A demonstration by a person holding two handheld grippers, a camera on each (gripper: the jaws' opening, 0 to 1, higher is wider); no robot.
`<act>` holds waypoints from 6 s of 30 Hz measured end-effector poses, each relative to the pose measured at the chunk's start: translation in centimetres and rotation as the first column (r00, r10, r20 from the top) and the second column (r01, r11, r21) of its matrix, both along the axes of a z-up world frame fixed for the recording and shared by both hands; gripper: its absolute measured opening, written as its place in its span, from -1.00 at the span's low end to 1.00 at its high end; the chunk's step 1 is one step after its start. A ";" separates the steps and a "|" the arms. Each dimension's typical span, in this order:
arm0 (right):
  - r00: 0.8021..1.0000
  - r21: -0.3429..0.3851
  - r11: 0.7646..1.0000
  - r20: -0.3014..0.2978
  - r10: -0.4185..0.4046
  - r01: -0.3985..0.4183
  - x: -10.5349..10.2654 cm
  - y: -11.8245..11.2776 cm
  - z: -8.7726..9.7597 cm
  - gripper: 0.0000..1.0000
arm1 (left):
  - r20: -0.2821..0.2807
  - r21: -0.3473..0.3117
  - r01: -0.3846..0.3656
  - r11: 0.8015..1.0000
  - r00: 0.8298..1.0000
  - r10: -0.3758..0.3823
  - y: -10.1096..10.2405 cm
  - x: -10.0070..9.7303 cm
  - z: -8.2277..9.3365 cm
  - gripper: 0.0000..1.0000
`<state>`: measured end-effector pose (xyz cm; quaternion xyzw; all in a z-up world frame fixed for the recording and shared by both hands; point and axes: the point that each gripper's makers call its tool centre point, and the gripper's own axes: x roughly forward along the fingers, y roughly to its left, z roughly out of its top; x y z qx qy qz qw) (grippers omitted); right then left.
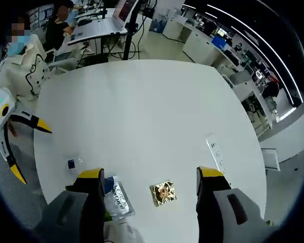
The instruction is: Arrange the skincare products in the storage area until every visible bottle or jar stands upright without overlapping.
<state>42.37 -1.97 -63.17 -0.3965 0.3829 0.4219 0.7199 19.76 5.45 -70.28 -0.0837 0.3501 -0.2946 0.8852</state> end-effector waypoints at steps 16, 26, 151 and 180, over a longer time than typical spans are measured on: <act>0.976 -0.204 0.977 -0.194 -0.100 0.060 2.0 -3.3 -6.6 0.27 | -0.033 -0.052 -0.002 0.999 0.999 0.000 -0.5 0.0 0.0 0.83; 0.969 -0.283 0.958 -0.219 -0.115 0.050 3.5 -5.5 -9.9 0.18 | -0.035 -0.073 -0.005 0.997 0.999 0.003 -0.5 0.8 0.3 0.83; 0.903 -0.325 0.935 -0.344 -0.259 0.145 0.9 -8.0 -14.0 -0.98 | -0.060 -0.092 -0.010 0.996 0.998 0.004 0.5 2.0 -0.1 0.82; 0.901 -0.247 0.944 -0.320 -0.293 0.219 -0.3 -5.1 -9.9 -0.98 | -0.011 -0.092 0.023 0.996 1.000 -0.024 -0.4 2.1 1.9 0.82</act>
